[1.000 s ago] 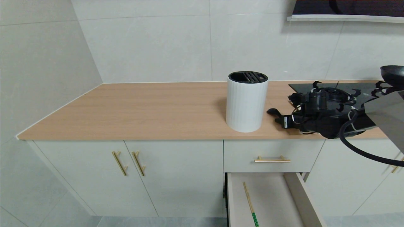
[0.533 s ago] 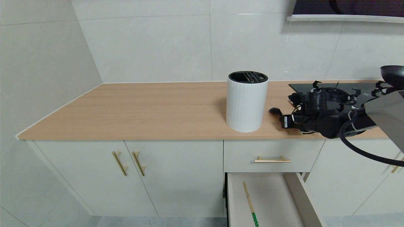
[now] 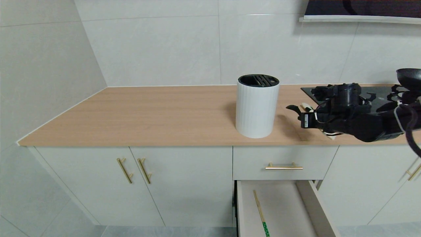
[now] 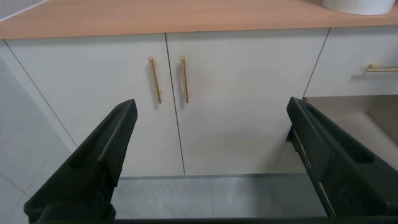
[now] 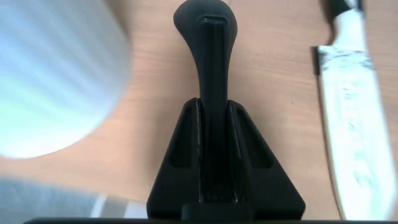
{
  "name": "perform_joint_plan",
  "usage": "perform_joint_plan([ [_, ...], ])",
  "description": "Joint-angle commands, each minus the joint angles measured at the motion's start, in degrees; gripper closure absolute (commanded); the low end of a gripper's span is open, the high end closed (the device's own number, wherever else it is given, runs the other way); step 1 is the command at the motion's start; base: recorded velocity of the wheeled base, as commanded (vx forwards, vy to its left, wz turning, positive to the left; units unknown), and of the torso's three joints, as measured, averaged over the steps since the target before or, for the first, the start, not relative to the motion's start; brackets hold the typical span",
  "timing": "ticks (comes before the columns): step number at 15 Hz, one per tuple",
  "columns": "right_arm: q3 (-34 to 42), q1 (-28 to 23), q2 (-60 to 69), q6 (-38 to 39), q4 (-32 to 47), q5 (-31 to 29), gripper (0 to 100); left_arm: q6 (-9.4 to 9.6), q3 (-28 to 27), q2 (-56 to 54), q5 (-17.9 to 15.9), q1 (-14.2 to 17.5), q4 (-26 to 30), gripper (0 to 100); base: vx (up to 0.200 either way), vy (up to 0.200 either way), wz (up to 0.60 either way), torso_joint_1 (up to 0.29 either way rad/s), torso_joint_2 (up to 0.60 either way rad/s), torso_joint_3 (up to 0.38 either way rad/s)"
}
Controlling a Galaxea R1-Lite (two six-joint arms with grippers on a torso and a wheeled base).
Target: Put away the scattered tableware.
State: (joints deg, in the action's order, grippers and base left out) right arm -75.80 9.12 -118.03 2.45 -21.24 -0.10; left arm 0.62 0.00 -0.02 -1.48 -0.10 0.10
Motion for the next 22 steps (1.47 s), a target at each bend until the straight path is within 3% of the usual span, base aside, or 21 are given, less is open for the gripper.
perform_joint_plan([
  [1,5.49,0.81,8.52,0.36,-0.03,-0.96,100,-0.01,0.0,0.02,-0.02,0.01,-0.01,0,0.0,0.0,0.0,0.0,0.0,0.0],
  [9,29.31,5.65,27.24,0.71,2.16,-0.69,100,-0.01,0.0,0.02,-0.02,0.01,-0.01,0,0.0,0.0,0.0,0.0,0.0,0.0],
  [14,41.17,6.44,29.7,1.77,-3.99,-0.52,100,-0.01,0.0,0.02,-0.02,0.01,-0.01,0,0.0,0.0,0.0,0.0,0.0,0.0],
  [19,43.63,6.53,26.1,1.15,-12.07,-0.69,100,-0.01,0.0,0.02,-0.02,0.01,-0.01,0,0.0,0.0,0.0,0.0,0.0,0.0],
  [22,43.9,6.44,26.1,1.15,-12.25,-0.61,100,-0.01,0.0,0.02,-0.02,0.01,-0.01,0,0.0,0.0,0.0,0.0,0.0,0.0],
])
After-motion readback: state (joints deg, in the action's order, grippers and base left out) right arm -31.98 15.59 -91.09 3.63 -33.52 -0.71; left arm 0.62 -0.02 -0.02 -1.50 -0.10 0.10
